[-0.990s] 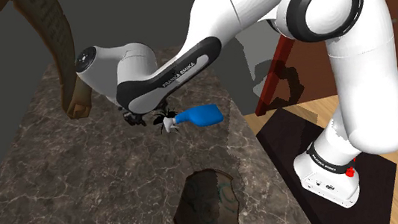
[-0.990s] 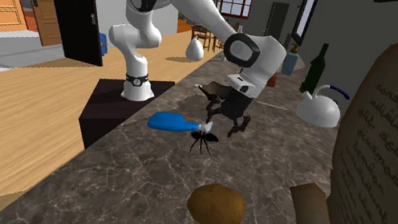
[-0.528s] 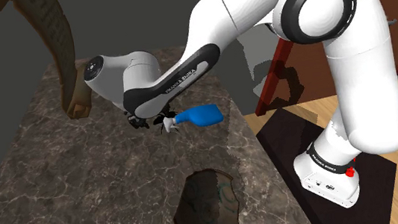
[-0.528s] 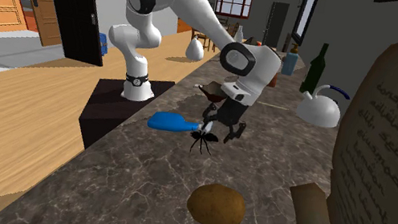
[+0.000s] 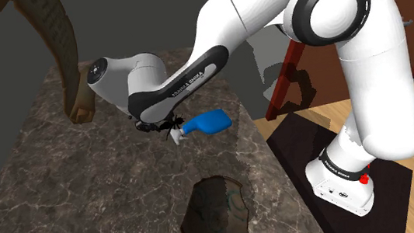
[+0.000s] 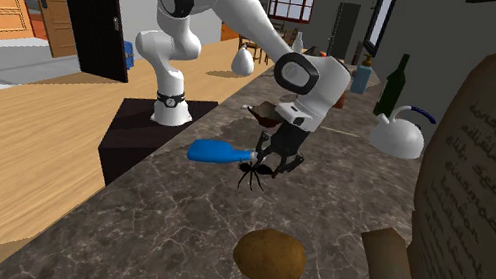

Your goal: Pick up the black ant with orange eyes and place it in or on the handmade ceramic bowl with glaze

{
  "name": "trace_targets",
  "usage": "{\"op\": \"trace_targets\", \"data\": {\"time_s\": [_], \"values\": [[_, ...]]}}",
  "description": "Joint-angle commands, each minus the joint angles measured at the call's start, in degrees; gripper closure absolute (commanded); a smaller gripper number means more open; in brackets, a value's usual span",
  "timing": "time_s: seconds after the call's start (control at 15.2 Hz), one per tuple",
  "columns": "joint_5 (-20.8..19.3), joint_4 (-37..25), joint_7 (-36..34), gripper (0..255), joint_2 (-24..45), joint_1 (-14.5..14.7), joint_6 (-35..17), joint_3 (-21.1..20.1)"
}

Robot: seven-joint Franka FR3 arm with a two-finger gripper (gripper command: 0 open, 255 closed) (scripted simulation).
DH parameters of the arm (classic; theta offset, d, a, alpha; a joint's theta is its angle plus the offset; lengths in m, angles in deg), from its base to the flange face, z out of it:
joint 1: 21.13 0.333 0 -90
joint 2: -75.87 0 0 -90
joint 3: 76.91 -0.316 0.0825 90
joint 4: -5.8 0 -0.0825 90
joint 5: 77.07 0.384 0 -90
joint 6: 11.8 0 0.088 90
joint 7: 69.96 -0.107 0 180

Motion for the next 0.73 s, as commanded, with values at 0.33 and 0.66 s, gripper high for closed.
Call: {"op": "trace_targets", "data": {"time_s": [0.33,0.66], "values": [[0.00,0.00,0.01,255,0.08,-0.01,-0.01,0.03],[0.88,-0.46,0.98,255,-1.59,-0.27,1.80,-0.51]]}}
